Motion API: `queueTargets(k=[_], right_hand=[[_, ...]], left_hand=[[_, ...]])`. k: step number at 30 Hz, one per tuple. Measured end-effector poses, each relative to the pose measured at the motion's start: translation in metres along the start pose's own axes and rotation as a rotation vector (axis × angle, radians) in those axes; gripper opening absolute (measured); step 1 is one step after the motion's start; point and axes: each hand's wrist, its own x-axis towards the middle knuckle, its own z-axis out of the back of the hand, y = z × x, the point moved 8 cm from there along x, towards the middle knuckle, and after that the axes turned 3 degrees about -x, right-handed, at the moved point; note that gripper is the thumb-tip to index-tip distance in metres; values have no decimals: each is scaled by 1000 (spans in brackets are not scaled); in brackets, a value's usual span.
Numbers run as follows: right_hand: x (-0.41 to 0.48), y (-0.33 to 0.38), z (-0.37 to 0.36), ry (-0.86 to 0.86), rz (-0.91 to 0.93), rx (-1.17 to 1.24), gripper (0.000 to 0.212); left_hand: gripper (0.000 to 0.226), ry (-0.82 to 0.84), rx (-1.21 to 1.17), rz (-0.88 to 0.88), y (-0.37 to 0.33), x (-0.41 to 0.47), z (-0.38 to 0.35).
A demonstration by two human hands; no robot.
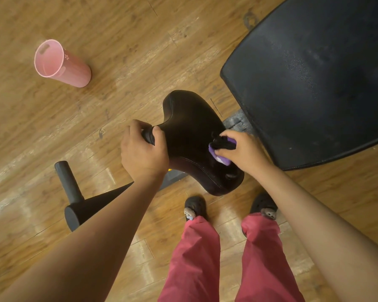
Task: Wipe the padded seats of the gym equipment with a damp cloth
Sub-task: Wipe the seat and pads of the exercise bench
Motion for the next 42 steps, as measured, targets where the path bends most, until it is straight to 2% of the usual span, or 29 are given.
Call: queueTargets(k=[4,10,15,20,23,25,27,29,35,39,42], right_hand=[[-46,-14,-20,123,38,18,28],[-41,-28,-11,-88,-42,77,26],[-19,10,-8,-112,4,177,23],[-62,7,-29,-104,46,146,26],[-89,-33,-34,-177,-87,122,25],[-102,-62,-31,-238,-241,159,21],[-108,-72,-29,-297,-315,230,15],[-104,-56,-28,-344,-300,270,15],[-60,22,-25,-463,-110,368,19],[-69,10,-33,-482,-127,398,19],[-94,-28,-38,-498,-221,358,12]], left_hand=[[32,-1,-2,1,-2,-1,1],[31,8,-11,2,-1,0,1],[31,17,-6,-11,-2,-1,1],[29,12,-8,-22,-4,-2,3],[26,24,1,-22,-3,-2,2],[24,24,11,-41,-5,-1,3],[19,34,31,-50,-5,-2,3],[15,53,40,-49,-3,-1,2],[22,80,-14,-73,-2,1,0],[29,58,-54,-86,0,3,0],[29,59,-53,-88,3,4,-1]])
